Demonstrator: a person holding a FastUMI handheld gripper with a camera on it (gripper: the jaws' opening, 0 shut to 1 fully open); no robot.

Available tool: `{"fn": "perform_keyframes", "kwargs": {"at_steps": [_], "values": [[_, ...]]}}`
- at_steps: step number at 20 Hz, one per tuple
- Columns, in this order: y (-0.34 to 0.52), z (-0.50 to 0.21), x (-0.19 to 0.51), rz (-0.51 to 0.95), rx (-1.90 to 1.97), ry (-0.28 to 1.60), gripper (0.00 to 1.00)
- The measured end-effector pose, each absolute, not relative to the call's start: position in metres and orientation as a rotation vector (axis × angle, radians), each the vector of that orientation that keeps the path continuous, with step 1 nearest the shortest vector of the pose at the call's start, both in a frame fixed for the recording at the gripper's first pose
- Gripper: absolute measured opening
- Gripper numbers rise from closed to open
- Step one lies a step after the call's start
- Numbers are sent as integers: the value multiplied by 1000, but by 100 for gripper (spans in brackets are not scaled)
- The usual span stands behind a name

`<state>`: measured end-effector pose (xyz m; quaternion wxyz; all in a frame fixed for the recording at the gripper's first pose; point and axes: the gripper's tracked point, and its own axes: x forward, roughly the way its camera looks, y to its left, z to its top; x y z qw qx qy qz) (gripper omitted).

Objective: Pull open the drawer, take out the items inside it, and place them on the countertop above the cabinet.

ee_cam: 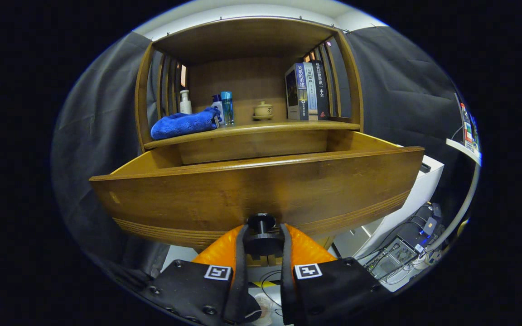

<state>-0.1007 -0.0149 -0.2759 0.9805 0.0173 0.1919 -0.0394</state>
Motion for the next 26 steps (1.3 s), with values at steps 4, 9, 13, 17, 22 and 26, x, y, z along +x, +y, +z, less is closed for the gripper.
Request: {"fn": "perform_keyframes", "kwargs": {"at_steps": [4, 9, 13, 17, 22, 26], "values": [[-13, -278, -112, -75, 27, 399, 37], [-12, -280, -127, -74, 25, 412, 37], [-10, -282, -139, -56, -12, 431, 38], [-7, -284, -140, -53, 4, 454, 37], [-11, -257, -141, -71, -18, 413, 62], [-11, -227, -140, -59, 13, 400, 84]]}}
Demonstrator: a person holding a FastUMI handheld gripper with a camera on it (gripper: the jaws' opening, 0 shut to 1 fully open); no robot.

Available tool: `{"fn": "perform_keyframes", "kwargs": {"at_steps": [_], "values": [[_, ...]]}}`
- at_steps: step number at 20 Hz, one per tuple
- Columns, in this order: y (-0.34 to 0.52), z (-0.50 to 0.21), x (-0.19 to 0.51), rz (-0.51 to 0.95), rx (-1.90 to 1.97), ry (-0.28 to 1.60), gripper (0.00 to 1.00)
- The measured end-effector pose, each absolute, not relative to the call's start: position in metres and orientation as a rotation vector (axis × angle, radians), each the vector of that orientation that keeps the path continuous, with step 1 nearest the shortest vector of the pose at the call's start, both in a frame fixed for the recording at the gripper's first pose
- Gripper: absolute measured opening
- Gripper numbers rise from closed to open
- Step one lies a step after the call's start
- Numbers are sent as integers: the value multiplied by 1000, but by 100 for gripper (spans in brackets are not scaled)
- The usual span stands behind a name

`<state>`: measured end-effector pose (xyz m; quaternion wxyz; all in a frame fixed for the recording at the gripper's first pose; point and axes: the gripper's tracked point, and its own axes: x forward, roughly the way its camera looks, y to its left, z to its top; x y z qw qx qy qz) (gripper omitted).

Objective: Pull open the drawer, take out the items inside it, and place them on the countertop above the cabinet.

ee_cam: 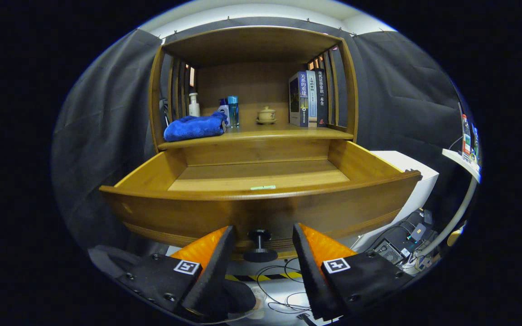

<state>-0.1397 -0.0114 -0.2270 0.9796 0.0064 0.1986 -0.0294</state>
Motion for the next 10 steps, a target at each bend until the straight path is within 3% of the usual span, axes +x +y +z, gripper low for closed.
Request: {"fn": "perform_keyframes", "kwargs": {"at_steps": [2, 4, 10], "values": [[-9, -211, -139, -44, 30, 399, 85], [-6, -196, -138, -26, 45, 395, 100], [-1, -158, -107, 15, 72, 391, 99]]}}
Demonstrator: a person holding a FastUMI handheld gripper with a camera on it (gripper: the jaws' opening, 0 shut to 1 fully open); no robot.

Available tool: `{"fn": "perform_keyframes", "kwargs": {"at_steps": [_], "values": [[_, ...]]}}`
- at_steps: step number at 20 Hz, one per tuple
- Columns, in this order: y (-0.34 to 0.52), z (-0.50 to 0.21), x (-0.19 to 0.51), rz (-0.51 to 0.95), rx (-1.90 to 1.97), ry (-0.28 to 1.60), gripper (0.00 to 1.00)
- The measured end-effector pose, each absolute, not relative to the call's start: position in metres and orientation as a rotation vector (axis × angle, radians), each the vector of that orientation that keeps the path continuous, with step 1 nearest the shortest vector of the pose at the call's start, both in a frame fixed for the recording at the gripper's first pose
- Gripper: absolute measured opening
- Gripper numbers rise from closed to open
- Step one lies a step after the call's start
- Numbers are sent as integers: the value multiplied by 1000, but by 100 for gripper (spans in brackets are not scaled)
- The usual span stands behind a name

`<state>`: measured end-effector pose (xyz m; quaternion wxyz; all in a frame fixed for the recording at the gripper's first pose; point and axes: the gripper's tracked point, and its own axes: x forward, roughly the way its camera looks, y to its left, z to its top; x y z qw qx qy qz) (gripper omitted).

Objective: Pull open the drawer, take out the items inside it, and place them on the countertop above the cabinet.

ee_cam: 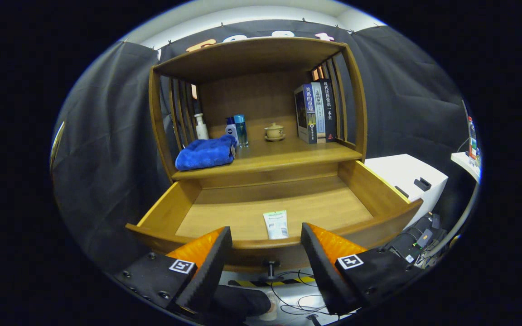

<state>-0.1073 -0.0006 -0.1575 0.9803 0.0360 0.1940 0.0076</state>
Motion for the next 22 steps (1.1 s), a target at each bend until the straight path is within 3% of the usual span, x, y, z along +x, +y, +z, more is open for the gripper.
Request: {"fn": "perform_keyframes", "kwargs": {"at_steps": [9, 22], "values": [[10, -179, -16, 74, -52, 597, 99], [-20, -272, -8, 29, -182, 1101, 98]]}}
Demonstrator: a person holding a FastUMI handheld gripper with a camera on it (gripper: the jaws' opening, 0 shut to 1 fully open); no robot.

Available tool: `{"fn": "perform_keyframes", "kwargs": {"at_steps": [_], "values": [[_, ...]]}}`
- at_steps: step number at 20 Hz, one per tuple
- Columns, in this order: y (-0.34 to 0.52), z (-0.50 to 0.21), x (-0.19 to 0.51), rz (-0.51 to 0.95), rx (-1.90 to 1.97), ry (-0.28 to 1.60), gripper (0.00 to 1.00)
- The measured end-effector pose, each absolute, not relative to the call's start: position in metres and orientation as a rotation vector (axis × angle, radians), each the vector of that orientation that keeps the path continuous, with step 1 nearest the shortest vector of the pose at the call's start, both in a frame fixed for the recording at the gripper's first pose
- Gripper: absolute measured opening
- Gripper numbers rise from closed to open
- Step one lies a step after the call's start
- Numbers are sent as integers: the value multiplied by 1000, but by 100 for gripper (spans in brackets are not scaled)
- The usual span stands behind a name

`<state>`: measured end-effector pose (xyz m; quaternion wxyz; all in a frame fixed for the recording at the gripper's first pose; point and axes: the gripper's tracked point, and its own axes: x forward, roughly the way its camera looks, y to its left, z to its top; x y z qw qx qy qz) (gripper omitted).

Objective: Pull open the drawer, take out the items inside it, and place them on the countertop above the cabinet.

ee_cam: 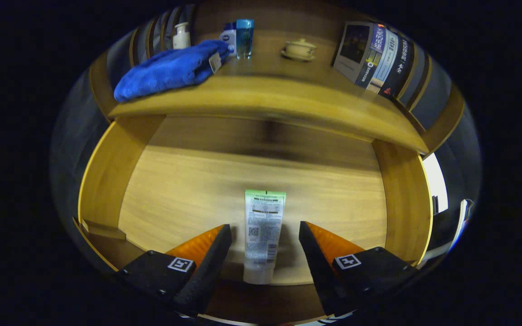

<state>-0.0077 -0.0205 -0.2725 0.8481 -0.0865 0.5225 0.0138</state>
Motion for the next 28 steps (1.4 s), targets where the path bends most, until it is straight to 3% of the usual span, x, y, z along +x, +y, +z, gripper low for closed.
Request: {"fn": "perform_keyframes", "kwargs": {"at_steps": [7, 12, 14, 19, 28], "values": [[-18, -292, -21, 31, -162, 1251, 99], [-20, -300, -31, 13, -144, 1318, 74], [-24, -296, -30, 10, -131, 1307, 59], [-20, -274, -27, -18, -68, 1229, 50], [-17, -161, -10, 9, -124, 1092, 50]]}}
